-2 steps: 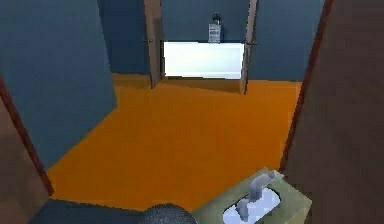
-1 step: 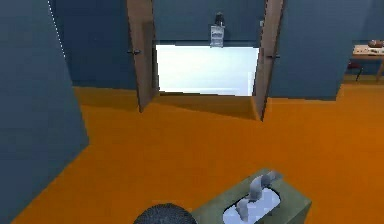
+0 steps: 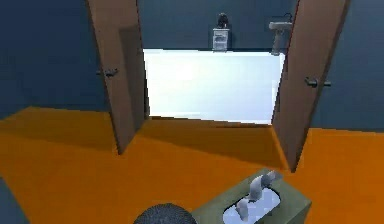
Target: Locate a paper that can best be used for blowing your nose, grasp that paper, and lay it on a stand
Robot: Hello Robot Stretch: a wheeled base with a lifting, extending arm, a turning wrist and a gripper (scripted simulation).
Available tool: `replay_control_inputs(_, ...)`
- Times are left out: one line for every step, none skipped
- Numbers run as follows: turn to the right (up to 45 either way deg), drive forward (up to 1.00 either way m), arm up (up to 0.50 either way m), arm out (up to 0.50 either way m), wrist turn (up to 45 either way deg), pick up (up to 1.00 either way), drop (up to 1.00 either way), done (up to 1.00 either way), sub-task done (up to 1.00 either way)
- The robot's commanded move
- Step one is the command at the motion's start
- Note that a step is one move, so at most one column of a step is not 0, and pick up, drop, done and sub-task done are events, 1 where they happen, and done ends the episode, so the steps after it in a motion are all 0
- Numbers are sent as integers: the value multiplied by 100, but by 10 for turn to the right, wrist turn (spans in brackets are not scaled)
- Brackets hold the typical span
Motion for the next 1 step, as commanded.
replay_control_inputs(30, 0, 0, 0, 0, 0, 0, 0, 0)
